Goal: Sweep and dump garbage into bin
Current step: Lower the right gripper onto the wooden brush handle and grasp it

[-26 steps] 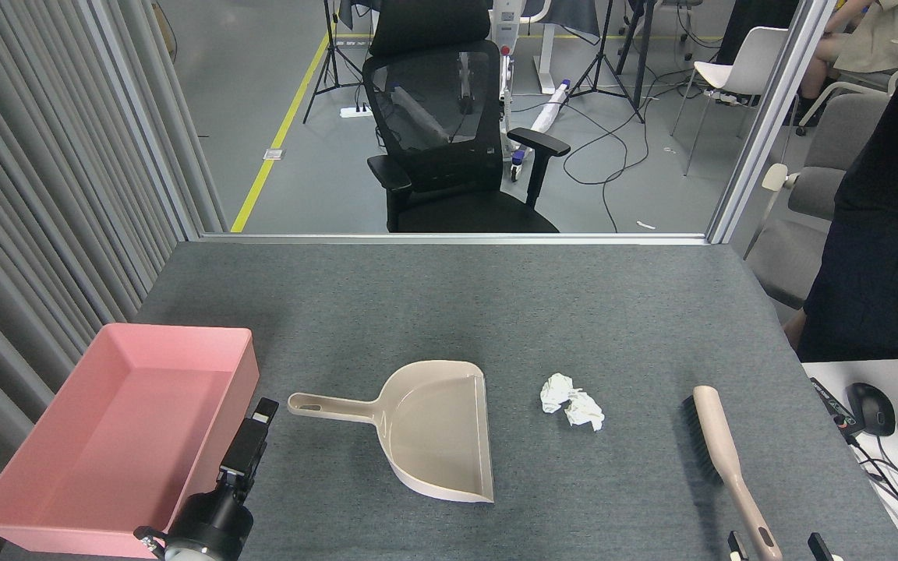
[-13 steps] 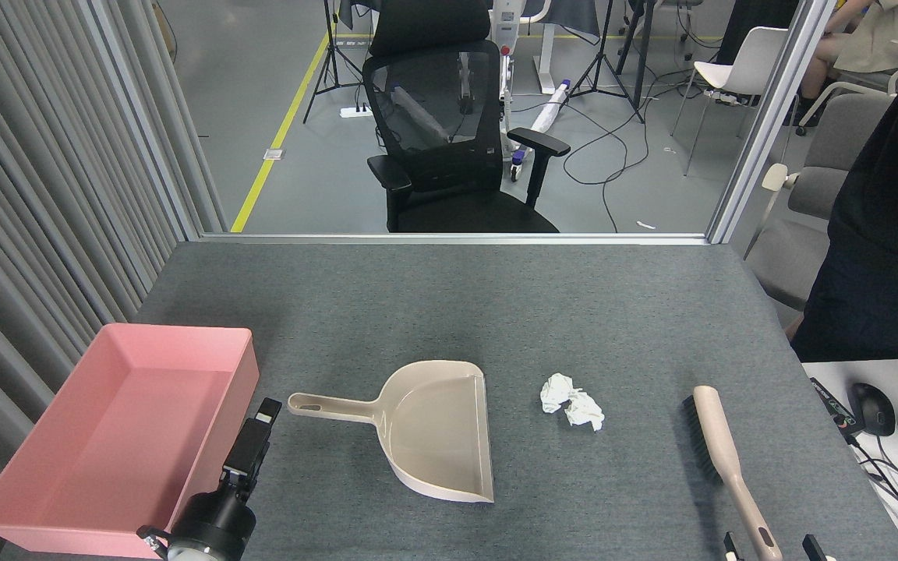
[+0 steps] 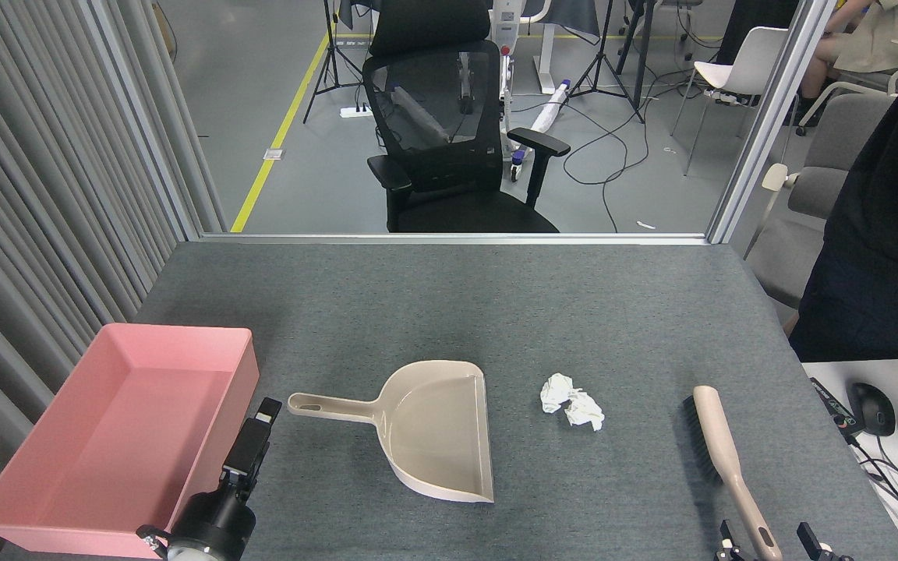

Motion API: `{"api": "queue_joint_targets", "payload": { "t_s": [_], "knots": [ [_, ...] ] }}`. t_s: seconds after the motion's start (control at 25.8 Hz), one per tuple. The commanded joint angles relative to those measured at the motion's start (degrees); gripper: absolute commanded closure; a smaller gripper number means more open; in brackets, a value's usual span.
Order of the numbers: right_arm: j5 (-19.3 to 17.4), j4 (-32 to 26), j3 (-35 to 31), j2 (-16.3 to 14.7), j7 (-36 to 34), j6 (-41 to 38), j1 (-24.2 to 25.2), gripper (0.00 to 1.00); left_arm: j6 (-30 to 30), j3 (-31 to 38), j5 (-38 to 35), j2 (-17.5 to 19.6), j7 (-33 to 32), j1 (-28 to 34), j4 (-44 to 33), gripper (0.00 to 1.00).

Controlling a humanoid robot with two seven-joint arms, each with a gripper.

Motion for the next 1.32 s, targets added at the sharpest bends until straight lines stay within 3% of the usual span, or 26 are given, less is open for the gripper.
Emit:
{"api": "queue_joint_targets", "payload": {
  "t_s": [0.0,0.31,0.5,0.97,1.16,1.28],
  "knots": [
    [0.00,1.01,0.08,-0.02,0.11,-0.10,-0.59,0.02,0.01,0.00,0.03,-0.05,0.08,0.00,0.11,0.01],
    [0.09,1.10,0.08,-0.11,0.02,-0.28,-0.85,0.03,0.01,0.00,0.03,0.03,0.34,0.09,0.11,0.01],
    [0.35,1.10,0.16,-0.11,-0.50,-0.54,-0.85,0.17,0.01,0.00,-0.05,-0.05,0.52,0.00,0.02,0.01],
    [0.35,1.10,0.78,-0.20,-0.68,-0.54,-0.68,0.22,0.01,0.00,-0.05,-0.32,0.69,0.00,-0.16,0.01],
    [0.26,1.10,0.95,-0.37,-0.68,-0.54,-0.50,0.37,0.01,0.00,-0.14,-0.32,0.69,0.00,-0.24,0.01],
    [0.26,1.19,1.04,-0.37,-0.59,-0.54,-0.41,0.38,0.01,0.00,-0.14,-0.23,0.69,0.00,-0.42,0.01]
  ]
}}
